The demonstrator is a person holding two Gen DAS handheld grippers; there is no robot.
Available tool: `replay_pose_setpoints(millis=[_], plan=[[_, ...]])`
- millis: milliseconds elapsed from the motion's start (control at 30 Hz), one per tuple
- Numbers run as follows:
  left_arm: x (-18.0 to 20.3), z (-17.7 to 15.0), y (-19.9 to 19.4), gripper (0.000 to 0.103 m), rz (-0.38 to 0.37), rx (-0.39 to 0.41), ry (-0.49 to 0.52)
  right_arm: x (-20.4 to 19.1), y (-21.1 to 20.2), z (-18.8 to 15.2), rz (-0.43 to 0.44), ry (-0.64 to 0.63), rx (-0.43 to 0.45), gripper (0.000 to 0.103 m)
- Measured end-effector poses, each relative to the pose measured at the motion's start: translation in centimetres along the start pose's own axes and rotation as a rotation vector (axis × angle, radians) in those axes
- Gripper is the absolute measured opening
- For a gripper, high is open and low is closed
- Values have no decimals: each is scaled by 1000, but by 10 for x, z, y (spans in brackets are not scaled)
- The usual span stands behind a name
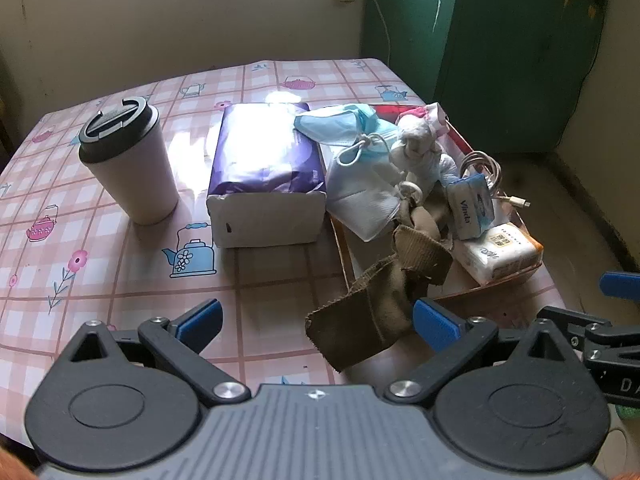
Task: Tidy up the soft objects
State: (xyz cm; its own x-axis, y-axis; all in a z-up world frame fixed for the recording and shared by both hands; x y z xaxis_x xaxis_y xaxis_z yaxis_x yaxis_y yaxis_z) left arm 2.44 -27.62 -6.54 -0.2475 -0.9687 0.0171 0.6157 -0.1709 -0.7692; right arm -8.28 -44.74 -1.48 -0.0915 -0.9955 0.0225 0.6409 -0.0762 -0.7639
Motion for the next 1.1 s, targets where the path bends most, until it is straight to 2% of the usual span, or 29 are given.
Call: replay_pose_setpoints(millis=[800,1100], plan=[[4,-4,7,103,-39,-58,-12,-3,4,4,5,-10,-8,91],[1,-2,7,103,-47,-51,-17,-2,4,5,-2,-10,-11,91]])
Point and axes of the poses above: each gripper's, at about its wrist camera, not at the fingertips, and y roughly the way its jaws point, x to its right, z to its top, the point moved 6 cm from there along y, roughly the way its jaws point, and after that the axes turned 1 degree about x, right-handed, at the moved point
